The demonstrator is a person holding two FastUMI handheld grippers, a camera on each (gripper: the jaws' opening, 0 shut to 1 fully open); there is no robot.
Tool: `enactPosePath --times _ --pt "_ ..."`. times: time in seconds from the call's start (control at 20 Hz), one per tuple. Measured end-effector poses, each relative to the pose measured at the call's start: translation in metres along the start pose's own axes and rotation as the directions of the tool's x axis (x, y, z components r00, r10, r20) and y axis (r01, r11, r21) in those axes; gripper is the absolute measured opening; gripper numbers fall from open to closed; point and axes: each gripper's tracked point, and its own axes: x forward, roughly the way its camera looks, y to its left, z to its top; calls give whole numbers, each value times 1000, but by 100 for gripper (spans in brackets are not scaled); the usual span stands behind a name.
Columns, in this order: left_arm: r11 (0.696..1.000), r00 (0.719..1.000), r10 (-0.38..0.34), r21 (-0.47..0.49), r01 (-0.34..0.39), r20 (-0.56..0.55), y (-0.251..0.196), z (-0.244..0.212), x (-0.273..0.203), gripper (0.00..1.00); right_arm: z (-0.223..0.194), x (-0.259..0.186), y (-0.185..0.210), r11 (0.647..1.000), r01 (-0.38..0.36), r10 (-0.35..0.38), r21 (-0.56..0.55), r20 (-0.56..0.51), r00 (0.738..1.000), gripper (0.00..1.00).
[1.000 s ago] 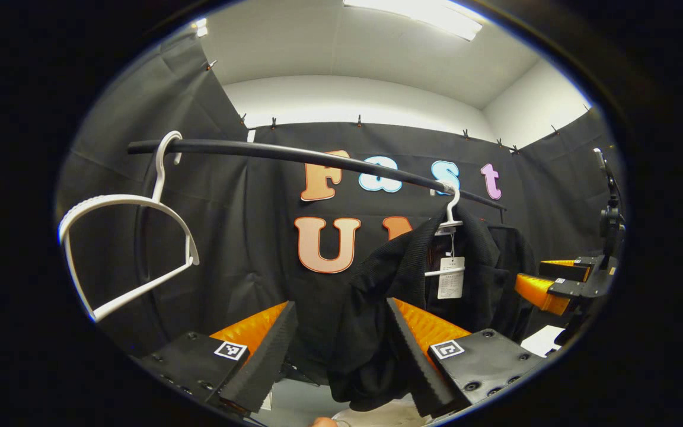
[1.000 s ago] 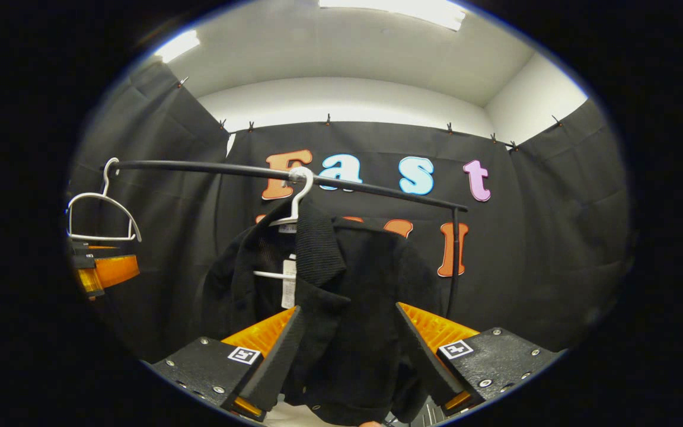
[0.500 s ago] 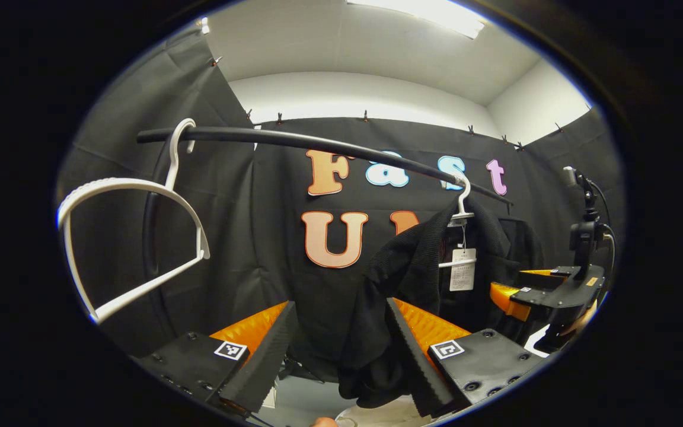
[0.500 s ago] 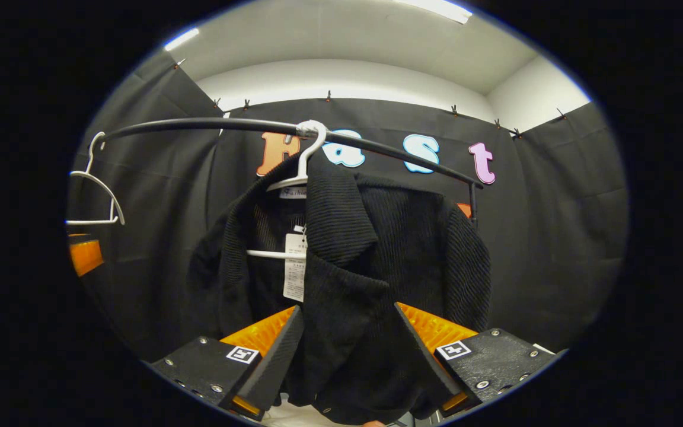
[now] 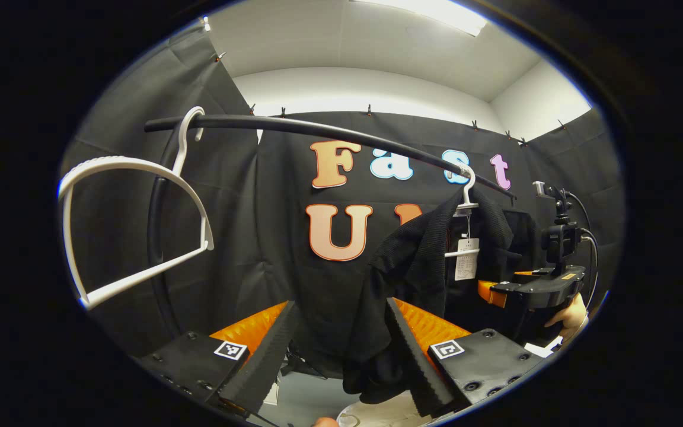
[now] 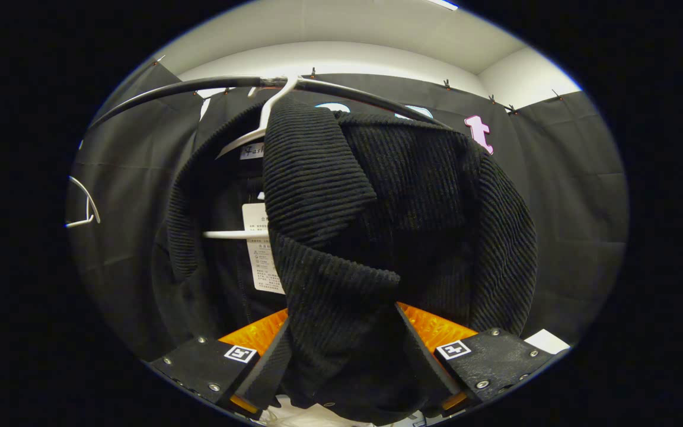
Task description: Grasp the clothes on the hanger with both hands and then place them into the laundry hamper below.
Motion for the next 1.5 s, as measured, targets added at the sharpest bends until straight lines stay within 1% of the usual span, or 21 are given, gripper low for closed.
enactPosePath --times 0.1,0.35,0.5,0.55,0.6,0.65,0.7,0.75,0.8,0.85,0.9,0.95,1.05,1.2,1.35,1.45,1.5 --pt "1000 1000 8 -1 -8 -5 3 -2 0 96 1 5 -1 1000 -19 19 6 1 1000 94" --pt "1000 1000 26 -8 -26 -17 9 -7 8 96 8 1 -6 997 -76 76 34 19 997 49" --pt "1000 1000 19 -9 -19 -21 6 -7 9 96 19 -12 -16 996 -82 81 39 42 996 22" --pt "1000 1000 15 -8 -15 -20 3 -7 7 96 24 -18 -22 996 -83 81 27 57 995 5" --pt "1000 1000 9 -6 -9 -19 -1 -5 7 96 28 -25 -27 996 -84 83 15 69 994 13" --pt "1000 1000 5 -5 -5 -18 -5 -6 9 96 34 -33 -31 996 -88 87 6 79 993 10" --pt "1000 1000 -1 -6 1 -20 -11 -6 10 93 38 -39 -34 996 -93 93 -1 86 992 10" --pt "1000 1000 -11 -6 11 -21 -17 -7 13 93 41 -45 -34 995 -97 97 -5 94 991 10" --pt "1000 1000 -22 -5 22 -21 -23 -7 16 95 44 -52 -37 995 -100 101 -9 102 990 10" --pt "1000 999 -30 -2 30 -21 -29 -7 19 98 48 -58 -41 995 -102 102 -11 112 988 17" --pt "999 999 -36 1 36 -21 -34 -7 21 100 54 -64 -46 995 -100 101 -14 123 987 10" --pt "999 999 -42 5 43 -21 -40 -8 22 100 62 -71 -53 995 -93 95 -17 137 986 10" --pt "998 998 -57 7 57 -21 -50 -7 23 93 73 -81 -64 996 -83 86 -23 163 983 10" --pt "997 996 -83 -4 83 -29 -67 -12 27 100 87 -92 -78 997 -78 81 -21 186 979 9" --pt "994 993 -110 -10 109 -53 -81 -25 37 100 98 -100 -87 997 -75 78 -24 195 978 9" --pt "991 989 -132 -23 130 -65 -91 -33 44 93 102 -104 -90 997 -80 83 -22 194 977 9" --pt "990 988 -140 -29 138 -67 -95 -36 49 100 105 -107 -92 996 -85 87 -19 195 977 9"
